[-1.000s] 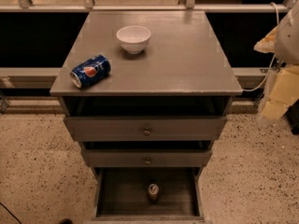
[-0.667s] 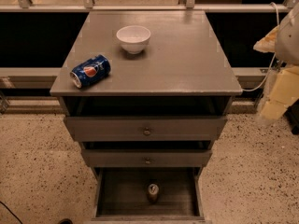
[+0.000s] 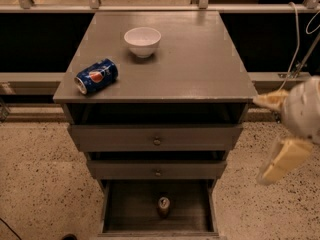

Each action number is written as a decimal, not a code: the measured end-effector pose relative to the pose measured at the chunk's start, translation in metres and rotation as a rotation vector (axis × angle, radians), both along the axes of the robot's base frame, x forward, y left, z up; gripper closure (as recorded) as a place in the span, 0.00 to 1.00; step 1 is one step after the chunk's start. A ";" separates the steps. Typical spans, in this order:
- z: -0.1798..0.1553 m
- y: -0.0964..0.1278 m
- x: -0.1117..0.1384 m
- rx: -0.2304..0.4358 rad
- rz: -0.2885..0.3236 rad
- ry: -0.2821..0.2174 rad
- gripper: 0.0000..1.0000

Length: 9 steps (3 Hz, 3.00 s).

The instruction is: Pick orange can from bottom drawer and place on counter

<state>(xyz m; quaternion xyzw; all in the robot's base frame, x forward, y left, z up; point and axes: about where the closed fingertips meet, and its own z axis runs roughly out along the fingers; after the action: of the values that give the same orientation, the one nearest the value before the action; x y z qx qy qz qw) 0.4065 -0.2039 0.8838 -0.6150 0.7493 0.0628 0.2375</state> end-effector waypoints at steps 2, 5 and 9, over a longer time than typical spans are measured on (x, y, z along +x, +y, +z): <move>-0.119 0.030 0.006 0.414 -0.010 -0.057 0.00; -0.167 0.055 0.037 0.610 -0.021 -0.245 0.00; -0.303 0.078 0.069 0.816 0.092 -0.347 0.00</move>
Offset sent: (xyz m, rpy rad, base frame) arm -0.0089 0.0231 -0.1046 0.2787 0.0160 0.0162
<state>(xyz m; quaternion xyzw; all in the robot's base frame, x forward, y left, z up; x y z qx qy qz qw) 0.4759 -0.1261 0.5808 -0.5049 0.5842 0.2595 0.5800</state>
